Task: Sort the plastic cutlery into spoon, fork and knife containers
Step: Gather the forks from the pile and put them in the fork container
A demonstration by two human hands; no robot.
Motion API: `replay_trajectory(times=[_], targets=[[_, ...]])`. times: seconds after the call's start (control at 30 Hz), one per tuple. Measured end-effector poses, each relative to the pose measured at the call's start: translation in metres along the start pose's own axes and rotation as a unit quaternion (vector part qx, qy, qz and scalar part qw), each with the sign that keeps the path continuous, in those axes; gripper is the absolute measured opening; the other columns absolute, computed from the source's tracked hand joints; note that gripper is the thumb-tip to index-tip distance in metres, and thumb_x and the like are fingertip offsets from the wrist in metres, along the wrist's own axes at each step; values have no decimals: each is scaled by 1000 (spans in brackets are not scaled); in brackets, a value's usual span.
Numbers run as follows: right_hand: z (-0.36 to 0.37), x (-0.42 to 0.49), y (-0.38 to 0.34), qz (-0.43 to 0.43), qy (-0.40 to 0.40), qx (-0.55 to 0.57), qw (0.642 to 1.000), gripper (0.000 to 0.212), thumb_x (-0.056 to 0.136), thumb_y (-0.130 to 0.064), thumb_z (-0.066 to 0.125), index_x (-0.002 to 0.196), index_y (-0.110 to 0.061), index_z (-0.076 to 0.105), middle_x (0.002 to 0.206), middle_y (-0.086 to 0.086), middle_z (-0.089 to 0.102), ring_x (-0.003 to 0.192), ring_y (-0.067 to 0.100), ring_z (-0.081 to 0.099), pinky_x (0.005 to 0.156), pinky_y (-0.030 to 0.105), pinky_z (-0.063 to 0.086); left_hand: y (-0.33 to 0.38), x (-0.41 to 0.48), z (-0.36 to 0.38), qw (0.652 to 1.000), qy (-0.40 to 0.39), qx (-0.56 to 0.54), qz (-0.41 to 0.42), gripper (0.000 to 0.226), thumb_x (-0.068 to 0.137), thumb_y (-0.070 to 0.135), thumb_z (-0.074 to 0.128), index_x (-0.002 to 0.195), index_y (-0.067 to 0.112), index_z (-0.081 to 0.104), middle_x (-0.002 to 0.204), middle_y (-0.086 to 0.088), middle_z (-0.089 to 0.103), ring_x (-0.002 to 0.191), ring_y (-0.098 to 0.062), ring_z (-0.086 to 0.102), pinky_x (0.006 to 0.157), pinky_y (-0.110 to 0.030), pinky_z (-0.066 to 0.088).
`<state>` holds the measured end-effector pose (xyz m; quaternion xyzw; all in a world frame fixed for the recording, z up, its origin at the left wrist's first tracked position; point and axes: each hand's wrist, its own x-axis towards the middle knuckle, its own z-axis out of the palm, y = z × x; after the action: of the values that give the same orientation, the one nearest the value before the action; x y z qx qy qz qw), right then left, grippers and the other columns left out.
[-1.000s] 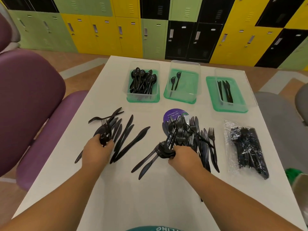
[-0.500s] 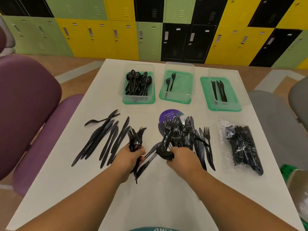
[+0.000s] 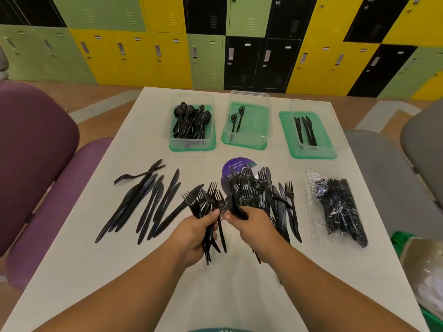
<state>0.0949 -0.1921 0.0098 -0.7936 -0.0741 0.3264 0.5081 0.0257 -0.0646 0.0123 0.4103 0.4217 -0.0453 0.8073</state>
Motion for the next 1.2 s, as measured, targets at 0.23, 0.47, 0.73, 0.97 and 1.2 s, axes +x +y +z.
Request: replay_trajectory(times=[0.23, 0.47, 0.73, 0.97, 1.2], targets=[[-40, 11, 17, 14, 231, -230, 945, 18, 90, -22, 62, 104, -12, 66, 92, 2, 68, 73, 16, 53, 66, 24, 43, 8, -1, -6, 999, 18, 43, 19, 14, 96, 18, 54, 99, 7, 61, 87, -8, 63, 81, -18, 61, 81, -29, 49], [-47, 15, 25, 44, 195, -271, 942, 12, 91, -22, 58, 81, -16, 61, 63, -8, 52, 55, 6, 47, 47, 18, 35, 25, 17, 4, 985, 40, 154, 71, 21, 92, 24, 60, 104, 6, 59, 62, -2, 45, 54, -13, 41, 59, -29, 46], [-52, 15, 25, 56, 157, -313, 935, 13, 89, -28, 61, 95, -16, 65, 78, -1, 63, 69, 15, 58, 63, 24, 46, 39, 72, 32, 847, 117, 476, 208, 28, 82, 28, 69, 99, 6, 71, 89, -13, 69, 86, -30, 63, 77, -33, 49], [-54, 15, 27, 66, 173, -221, 958, 16, 89, -23, 57, 96, -13, 67, 69, -4, 57, 64, 11, 55, 54, 20, 40, 34, 86, 51, 764, 121, 590, 232, 26, 82, 29, 67, 97, 7, 68, 92, -12, 71, 88, -29, 65, 70, -28, 43], [-52, 21, 16, 49, 136, -175, 974, 9, 90, -19, 55, 97, -24, 55, 75, -4, 57, 66, 12, 54, 54, 21, 38, 32, 95, 51, 764, 108, 600, 210, 25, 84, 32, 64, 87, 7, 67, 63, 0, 52, 70, -22, 54, 63, -27, 37]])
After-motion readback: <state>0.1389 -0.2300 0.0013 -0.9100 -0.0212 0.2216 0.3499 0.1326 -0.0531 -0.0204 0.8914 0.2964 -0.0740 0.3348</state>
